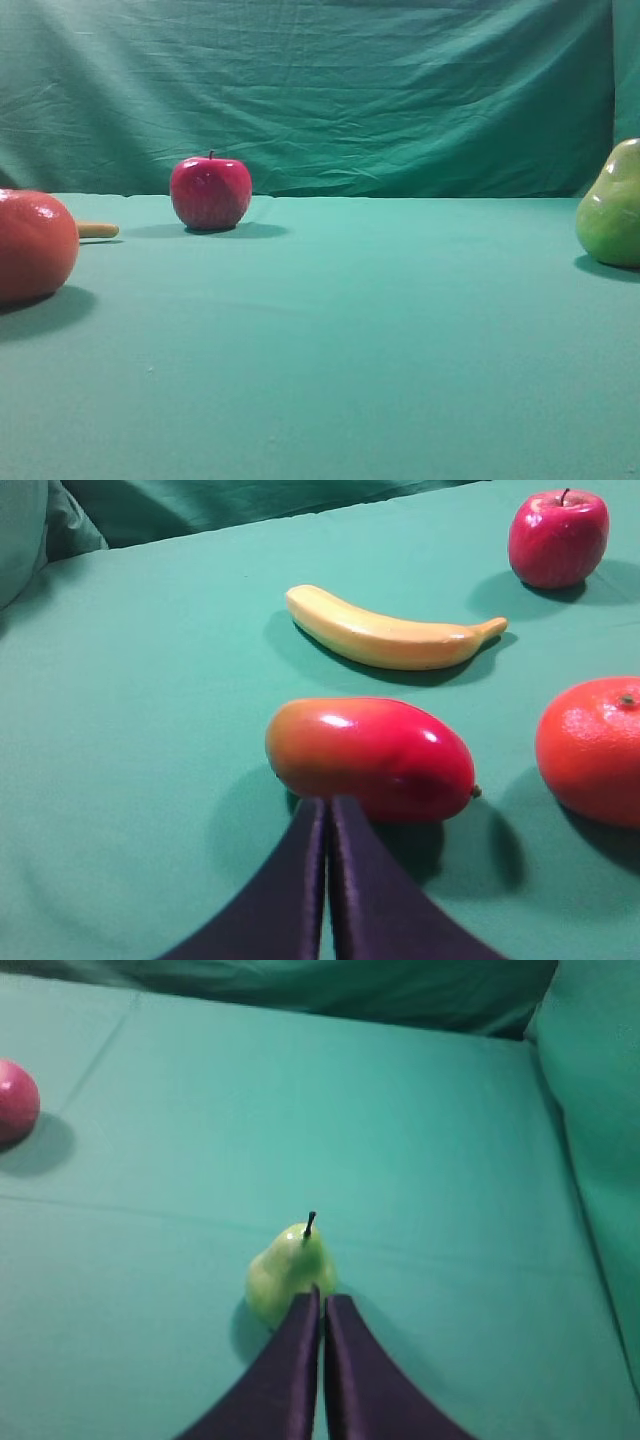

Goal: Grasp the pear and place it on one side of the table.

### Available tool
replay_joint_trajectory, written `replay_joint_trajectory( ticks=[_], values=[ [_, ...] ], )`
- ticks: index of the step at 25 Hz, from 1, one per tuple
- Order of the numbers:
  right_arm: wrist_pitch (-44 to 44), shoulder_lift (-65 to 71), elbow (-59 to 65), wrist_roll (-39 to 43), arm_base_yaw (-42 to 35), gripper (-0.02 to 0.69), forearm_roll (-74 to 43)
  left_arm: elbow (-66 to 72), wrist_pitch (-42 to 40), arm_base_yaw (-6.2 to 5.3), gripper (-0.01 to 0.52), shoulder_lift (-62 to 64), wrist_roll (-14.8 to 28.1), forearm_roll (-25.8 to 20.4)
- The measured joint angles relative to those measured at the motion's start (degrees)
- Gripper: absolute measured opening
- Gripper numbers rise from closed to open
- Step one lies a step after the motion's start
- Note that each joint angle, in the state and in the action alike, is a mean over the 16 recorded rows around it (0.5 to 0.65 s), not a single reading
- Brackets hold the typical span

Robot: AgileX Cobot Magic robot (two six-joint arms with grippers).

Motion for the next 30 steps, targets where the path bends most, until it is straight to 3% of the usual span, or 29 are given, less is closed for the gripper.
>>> replay_joint_trajectory(
  ticks=[13, 30],
  values=[
    [5.8, -15.6, 2.6, -0.2, 0.0, 0.000, 5.3, 0.0, 0.0, 0.00, 0.000, 0.0, 0.0, 0.0],
    [-13.3, -29.2, 31.4, -0.4, -6.6, 0.000, -3.8, 0.0, 0.0, 0.00, 0.000, 0.0, 0.0, 0.0]
  ],
)
